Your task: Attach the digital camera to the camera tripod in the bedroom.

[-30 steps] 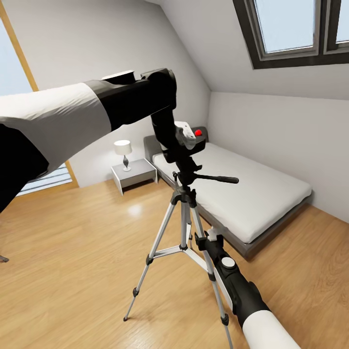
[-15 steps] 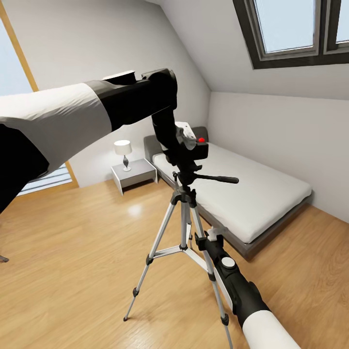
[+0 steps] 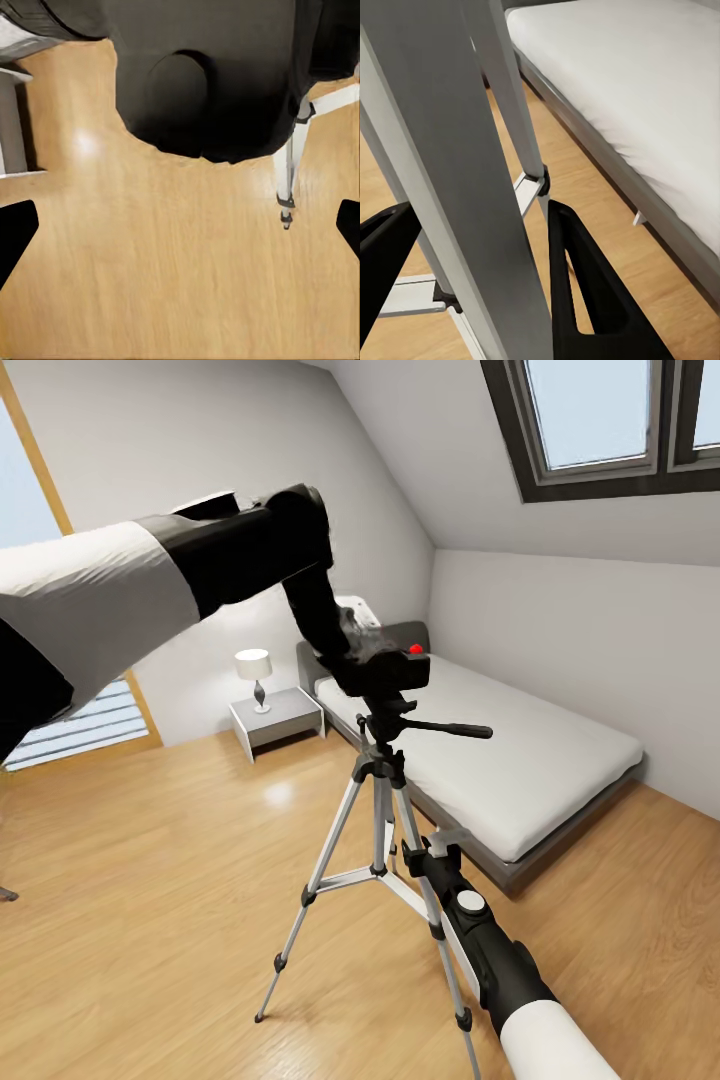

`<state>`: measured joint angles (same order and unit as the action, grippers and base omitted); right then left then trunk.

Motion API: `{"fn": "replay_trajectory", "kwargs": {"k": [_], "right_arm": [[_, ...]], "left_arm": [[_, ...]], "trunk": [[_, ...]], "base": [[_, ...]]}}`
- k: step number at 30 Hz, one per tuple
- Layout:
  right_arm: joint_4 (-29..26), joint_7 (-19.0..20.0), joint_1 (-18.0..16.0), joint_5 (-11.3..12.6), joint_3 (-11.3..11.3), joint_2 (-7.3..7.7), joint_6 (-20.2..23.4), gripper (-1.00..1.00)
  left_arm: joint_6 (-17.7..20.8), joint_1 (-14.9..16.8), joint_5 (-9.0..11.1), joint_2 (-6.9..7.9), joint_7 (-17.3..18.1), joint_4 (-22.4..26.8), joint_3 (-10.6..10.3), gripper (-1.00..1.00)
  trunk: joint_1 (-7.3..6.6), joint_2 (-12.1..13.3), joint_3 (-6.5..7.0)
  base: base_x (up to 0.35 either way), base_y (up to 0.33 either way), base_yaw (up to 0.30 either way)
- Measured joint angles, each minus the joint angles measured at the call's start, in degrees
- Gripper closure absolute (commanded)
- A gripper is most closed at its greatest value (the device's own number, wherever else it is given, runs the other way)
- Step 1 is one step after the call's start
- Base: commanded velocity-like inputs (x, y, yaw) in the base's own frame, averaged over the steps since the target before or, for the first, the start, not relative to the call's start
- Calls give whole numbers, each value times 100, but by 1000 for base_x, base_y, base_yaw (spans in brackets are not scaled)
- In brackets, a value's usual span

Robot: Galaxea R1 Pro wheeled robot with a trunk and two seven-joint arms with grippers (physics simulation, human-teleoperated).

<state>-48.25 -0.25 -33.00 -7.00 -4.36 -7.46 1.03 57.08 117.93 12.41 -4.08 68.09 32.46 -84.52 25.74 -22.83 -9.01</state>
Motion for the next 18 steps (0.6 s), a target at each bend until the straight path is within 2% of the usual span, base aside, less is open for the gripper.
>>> {"fn": "replay_trajectory", "kwargs": {"k": [1, 3, 4, 5, 6, 7, 8, 9, 10, 11, 13, 14, 15, 16, 18], "right_arm": [[-1, 0, 2, -1, 1, 1, 0, 100], [-3, 0, 3, -1, 2, 2, 0, 100], [-6, 0, 4, 0, 1, 2, 0, 100], [-1, 1, 2, -1, 3, 2, 0, 100], [-2, 3, 2, -1, 4, 2, 0, 100], [-2, 4, 1, -1, 5, 2, 0, 100], [-4, 5, 2, -2, 6, 2, 0, 100], [-4, 5, 1, 0, 5, 2, 0, 100], [-3, 5, 1, 0, 6, 2, 0, 100], [-5, 6, 1, 1, 5, 3, 0, 100], [-5, 6, 1, 1, 5, 3, 0, 100], [-4, 6, 1, 1, 5, 3, 0, 100], [-6, 6, 1, 2, 5, 3, 0, 100], [-4, 6, 1, 1, 5, 3, 0, 100], [-2, 6, -1, 2, 5, 3, -3, 100]], "left_arm": [[-6, 9, -7, 137, -3, -2, 246, -100], [-23, 32, -31, 498, -7, -20, 952, -100], [-21, 36, -28, 617, -13, -14, 1154, -100], [-27, 41, -58, 831, -36, 5, 1493, -100], [-27, 44, -98, 1070, -62, 40, 1734, -100], [-25, 46, -157, 1317, -79, 94, 1887, -100], [-23, 47, -233, 1579, -89, 166, 1980, -100], [-18, 46, -266, 1730, -92, 209, 2016, -100], [-22, 42, -370, 1998, -97, 289, 2057, -100], [-20, 38, -424, 2153, -98, 327, 2074, -100], [-25, 26, -677, 2717, -106, 426, 2110, -100], [-18, 24, -714, 2832, -121, 443, 2116, -100], [-24, 14, -795, 3049, -177, 463, 2122, -100], [-17, 7, -810, 3167, -221, 468, 2128, -100], [-17, -53, -859, 3532, -491, 466, 2129, -100]], "trunk": [[0, 0, 0], [0, 0, 1], [0, 0, 0], [0, -1, 1], [0, 0, 0], [0, 0, 0], [0, 0, 0], [0, 0, 0], [0, 0, 0], [0, 0, 0], [0, 0, 0], [0, 0, 0], [0, 1, 0], [0, 0, 0], [0, 1, 0]], "base": [[0, 0, 0], [0, 0, 0], [0, 0, 0], [0, 0, 0], [0, 0, 0], [0, 0, 0], [0, 0, 0], [0, 0, 0], [0, 0, 0], [0, 0, 0], [0, 0, 0], [0, 0, 0], [0, 0, 0], [0, 0, 0], [0, 0, 0]]}}
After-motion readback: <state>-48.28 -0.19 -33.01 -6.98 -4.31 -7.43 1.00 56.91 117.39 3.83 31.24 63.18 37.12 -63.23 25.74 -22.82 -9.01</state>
